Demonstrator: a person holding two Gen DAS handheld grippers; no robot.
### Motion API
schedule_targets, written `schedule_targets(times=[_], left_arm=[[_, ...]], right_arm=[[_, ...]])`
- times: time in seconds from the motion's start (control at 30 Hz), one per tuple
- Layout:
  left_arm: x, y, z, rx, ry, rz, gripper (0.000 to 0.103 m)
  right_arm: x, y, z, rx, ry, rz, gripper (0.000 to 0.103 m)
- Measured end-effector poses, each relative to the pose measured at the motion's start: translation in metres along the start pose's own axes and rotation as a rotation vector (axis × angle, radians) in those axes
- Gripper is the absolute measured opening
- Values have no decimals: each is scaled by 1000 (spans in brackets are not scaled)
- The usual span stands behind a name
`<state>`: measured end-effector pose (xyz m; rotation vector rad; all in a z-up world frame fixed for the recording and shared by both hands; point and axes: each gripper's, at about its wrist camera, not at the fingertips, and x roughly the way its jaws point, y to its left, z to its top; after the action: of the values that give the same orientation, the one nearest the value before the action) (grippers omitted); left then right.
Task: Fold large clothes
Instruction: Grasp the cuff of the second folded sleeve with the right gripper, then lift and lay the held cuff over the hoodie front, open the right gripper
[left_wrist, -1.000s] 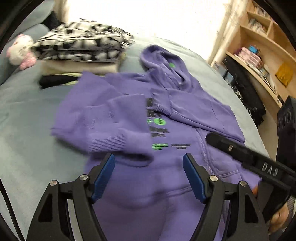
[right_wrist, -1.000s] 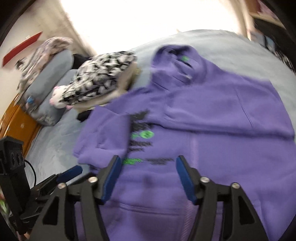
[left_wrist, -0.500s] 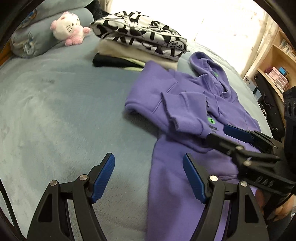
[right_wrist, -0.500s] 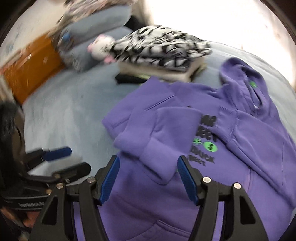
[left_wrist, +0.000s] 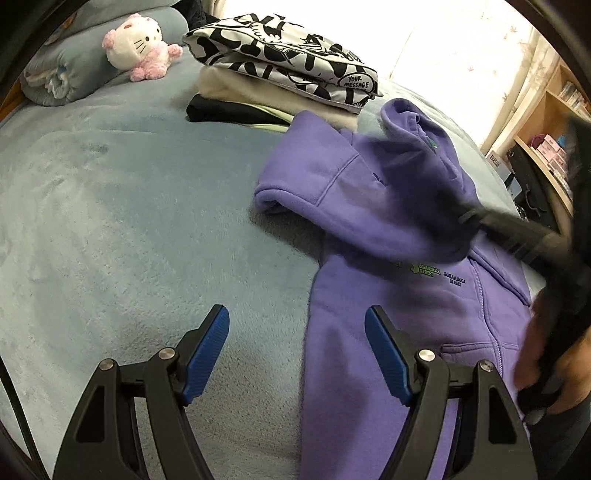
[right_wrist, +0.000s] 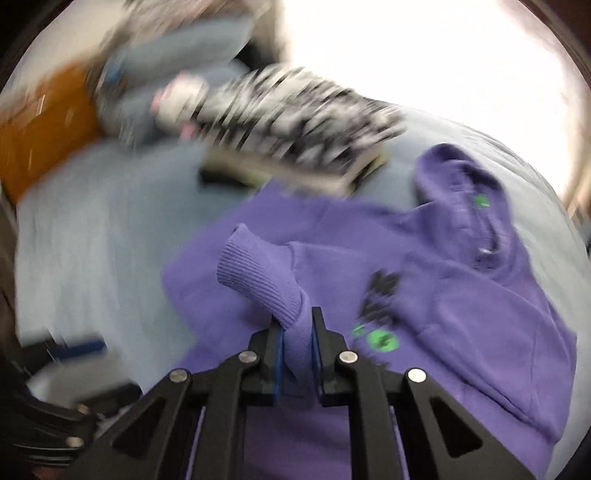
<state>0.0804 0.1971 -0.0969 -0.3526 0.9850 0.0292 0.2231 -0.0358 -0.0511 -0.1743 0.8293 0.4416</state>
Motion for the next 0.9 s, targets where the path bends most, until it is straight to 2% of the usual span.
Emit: schedule_targets(times=[0.07, 0.17, 0.27, 0.37, 0.4, 0.47, 0.5, 0.53, 0.57, 0.67, 0.77, 0.9], left_arm=[[1, -1, 1, 0, 0, -4, 74], [3, -5, 2, 3, 2, -14, 74], [7, -12, 5, 15, 5, -29, 74], [11, -21, 8, 33, 8, -37, 74], [13, -26, 11, 45, 11, -40, 74], [16, -31, 14, 60, 12, -37, 74], [17, -35, 16, 65, 5, -33, 74], [17, -37, 18, 72, 3, -32, 74], [18, -39, 21, 80, 3, -33, 74], [22, -45, 35, 100, -2, -48, 74], [26, -46, 53, 109, 7, -84, 74], [36, -47, 87, 130, 13, -117, 74]], right_arm=[[-23, -35, 2, 121, -63, 8, 12], [-40, -86, -11, 254, -85, -3, 12], [-36, -131, -38, 359, -24, -17, 13], [-23, -169, -69, 484, 62, 27, 16], [-19, -181, -80, 532, 88, 49, 18], [-16, -200, -98, 631, 112, 95, 29], [-16, -212, -107, 691, 107, 121, 33], [-19, -222, -113, 737, 88, 149, 42], [-21, -229, -117, 765, 68, 170, 48], [-21, -253, -124, 838, 21, 255, 50], [-11, -263, -120, 866, 39, 296, 50], [3, -268, -109, 842, 88, 294, 50]])
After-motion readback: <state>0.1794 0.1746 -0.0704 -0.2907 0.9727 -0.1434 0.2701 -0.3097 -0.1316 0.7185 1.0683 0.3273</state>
